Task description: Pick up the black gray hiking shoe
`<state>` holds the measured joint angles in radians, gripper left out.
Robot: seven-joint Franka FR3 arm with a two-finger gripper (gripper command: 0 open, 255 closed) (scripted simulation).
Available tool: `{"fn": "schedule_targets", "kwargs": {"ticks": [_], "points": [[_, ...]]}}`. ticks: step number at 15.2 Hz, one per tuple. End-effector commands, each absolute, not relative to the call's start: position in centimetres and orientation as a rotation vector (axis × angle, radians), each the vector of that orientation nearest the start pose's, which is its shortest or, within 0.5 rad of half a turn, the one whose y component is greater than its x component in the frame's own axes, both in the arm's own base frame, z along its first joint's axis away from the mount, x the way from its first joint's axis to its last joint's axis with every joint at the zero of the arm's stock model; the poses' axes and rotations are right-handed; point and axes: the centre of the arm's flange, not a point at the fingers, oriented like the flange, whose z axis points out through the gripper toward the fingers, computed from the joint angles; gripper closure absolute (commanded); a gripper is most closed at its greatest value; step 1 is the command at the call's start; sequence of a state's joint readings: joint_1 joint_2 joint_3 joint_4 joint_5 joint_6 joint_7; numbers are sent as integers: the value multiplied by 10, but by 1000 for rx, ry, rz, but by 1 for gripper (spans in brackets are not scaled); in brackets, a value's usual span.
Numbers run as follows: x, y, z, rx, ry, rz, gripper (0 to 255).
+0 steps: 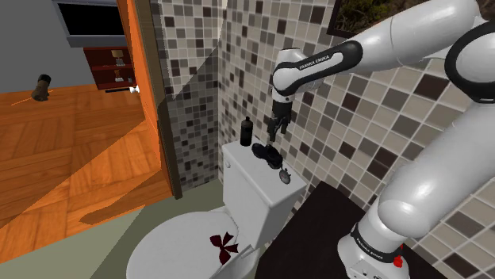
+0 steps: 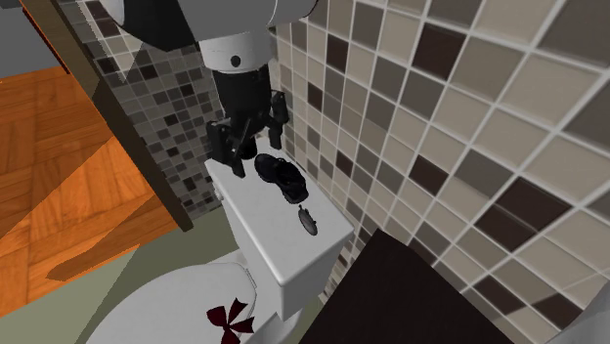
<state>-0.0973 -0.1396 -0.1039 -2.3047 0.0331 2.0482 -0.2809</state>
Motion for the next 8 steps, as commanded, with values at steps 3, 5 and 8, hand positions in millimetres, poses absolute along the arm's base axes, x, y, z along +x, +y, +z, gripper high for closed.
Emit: {"fn": "schedule_targets", "kwargs": {"ticks": [3,5,8], "points": [[495,-122,360,-3072,-60,169,0],[510,-136,344,-3075,-40,173,0],[532,-158,319,-3078,-11,180,0]]}}
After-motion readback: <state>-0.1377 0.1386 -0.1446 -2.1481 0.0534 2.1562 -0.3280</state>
